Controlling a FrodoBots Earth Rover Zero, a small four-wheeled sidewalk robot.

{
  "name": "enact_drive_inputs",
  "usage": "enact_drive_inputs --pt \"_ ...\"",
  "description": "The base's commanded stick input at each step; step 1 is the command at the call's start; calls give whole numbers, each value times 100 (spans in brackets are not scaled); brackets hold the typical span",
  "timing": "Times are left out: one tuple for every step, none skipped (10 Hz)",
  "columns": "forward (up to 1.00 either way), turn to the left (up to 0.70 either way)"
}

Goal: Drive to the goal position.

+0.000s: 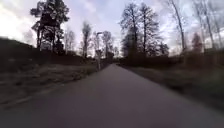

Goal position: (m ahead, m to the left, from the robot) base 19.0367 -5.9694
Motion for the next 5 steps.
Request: enact_drive_inputs --pt "100 1" --pt "100 1" --pt "100 1" --pt "100 1" --pt "100 1"
